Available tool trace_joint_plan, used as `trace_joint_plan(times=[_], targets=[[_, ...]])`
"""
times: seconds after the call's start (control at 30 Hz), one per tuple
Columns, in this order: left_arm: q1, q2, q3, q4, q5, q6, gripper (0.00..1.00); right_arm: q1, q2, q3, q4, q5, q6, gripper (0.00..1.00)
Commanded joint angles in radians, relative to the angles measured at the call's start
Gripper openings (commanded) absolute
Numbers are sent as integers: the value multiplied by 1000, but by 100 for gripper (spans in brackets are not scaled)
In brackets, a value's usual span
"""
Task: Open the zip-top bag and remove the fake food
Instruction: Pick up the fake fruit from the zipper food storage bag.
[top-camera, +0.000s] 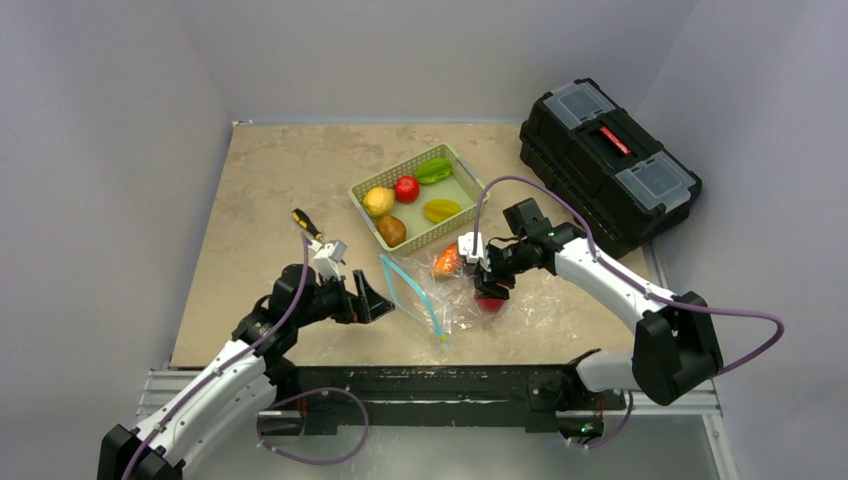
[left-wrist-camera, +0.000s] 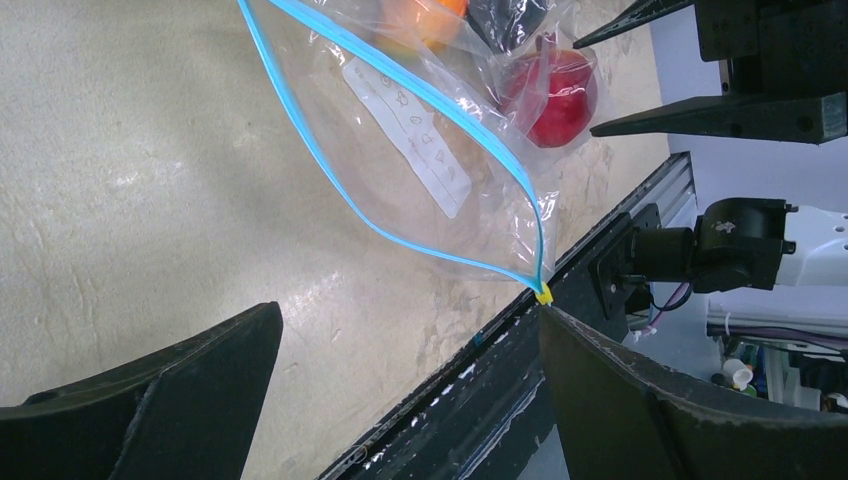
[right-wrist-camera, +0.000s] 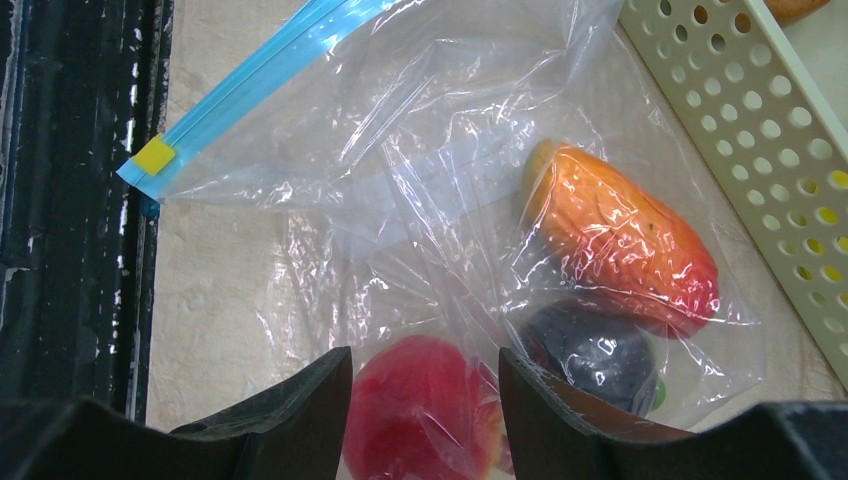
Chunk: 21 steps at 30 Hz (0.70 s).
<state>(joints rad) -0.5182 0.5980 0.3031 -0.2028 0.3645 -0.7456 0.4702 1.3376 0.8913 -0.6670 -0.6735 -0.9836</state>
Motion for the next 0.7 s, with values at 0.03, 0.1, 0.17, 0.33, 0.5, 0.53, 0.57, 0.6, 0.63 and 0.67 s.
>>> trace_joint_plan(times=[0.03,0.1,0.17,0.33,0.5,0.53,0.57,0.6,0.63,0.67], targets=[[-1,15,-15,82,47,-6,100,-4,-22,19,-11,-33,-21,54],[-1,17,-17,82,50,-6,99,-5,-23,19,-12,-35,-22,54],[-1,17,-18,84,52,-5,99,-5,-23,20,-13,-35,-23,54],[-1,28,-26,100,60,-3,99,-5,-24,19,-11,-30,-27,54],[-2,61,-29,132,94,-4,99,-6,-36,19,-9,-26,-27,54],[-2,68,-29,138,98,-3,99,-6,-38,18,-9,-25,-28,54],[-3,74,-29,144,102,-3,98,-6,-39,19,-10,-24,-28,55],[-3,79,-29,150,108,-3,98,-6,-40,18,-12,-24,-30,55],[-3,85,-29,154,111,-3,98,-7,-41,19,-14,-24,-36,55],[-2,87,-30,158,115,-3,98,-7,-44,21,-20,-27,-43,55]])
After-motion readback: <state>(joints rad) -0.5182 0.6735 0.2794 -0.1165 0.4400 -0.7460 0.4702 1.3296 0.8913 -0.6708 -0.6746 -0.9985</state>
